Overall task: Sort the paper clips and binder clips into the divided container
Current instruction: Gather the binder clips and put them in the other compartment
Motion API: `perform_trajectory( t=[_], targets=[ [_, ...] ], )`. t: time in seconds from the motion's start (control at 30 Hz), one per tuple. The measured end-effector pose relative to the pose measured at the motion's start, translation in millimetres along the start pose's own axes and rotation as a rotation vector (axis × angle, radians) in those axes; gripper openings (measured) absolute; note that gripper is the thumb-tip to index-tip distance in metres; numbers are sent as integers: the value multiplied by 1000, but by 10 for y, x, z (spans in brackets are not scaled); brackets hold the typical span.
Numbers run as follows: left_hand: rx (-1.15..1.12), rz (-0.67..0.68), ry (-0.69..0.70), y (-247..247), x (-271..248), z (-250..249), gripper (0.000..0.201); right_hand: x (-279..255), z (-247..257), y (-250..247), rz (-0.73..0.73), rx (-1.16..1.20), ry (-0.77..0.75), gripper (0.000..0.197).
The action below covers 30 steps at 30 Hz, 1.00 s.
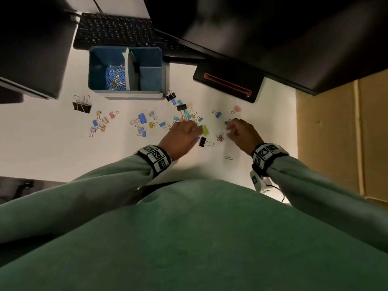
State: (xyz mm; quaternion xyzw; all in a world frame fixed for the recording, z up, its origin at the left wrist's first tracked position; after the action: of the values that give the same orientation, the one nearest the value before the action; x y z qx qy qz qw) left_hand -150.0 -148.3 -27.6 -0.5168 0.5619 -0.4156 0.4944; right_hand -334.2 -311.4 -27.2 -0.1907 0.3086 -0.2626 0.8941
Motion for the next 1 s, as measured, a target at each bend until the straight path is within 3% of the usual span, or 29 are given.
perform_trajectory(
  t=[0.1, 0.2, 0.27, 0.4, 0.53, 0.6, 0.77, 0.87, 1.0],
  targets=[
    [10, 32, -15, -24, 218, -102, 37, -20, -37, 82, 85, -150, -67, 31],
    [49, 135, -45, -9, 294, -70, 40, 13, 22, 212, 111, -256, -164, 27],
    [55, 142, -71, -12, 275, -12, 39, 50, 85, 246, 119, -267, -148, 22],
    [80, 82, -109, -27, 245, 35, 41, 83, 130, 191, 90, -162, -110, 22],
    [49, 32, -100, -30, 330, -68, 32, 19, 22, 16, -73, 100, -9, 21],
    [20, 59, -56, -45, 442, -180, 26, -35, -112, -69, -113, 49, 27, 24],
    [89, 230, -14, 18, 735, -442, 43, -306, -257, -100, 69, -216, -70, 39],
    [160, 250, 5, 25, 772, -506, 42, -441, -271, 37, 268, -392, -159, 29],
    [195, 241, 90, -54, 677, -464, 27, -420, -260, 188, 260, -428, -148, 11]
  ],
)
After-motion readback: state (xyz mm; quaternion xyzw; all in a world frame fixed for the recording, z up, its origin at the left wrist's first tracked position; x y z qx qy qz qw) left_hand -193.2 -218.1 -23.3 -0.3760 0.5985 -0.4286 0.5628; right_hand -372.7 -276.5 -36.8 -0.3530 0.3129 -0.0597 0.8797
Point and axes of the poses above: each hand's wrist, its own x-axis towards the middle knuckle, its own y-axis out of the palm, z = x × y, the point moved 1 cm from there along x, towards the middle knuckle, and after that the axes turned 10 degrees about x, right-handed, at the moved point
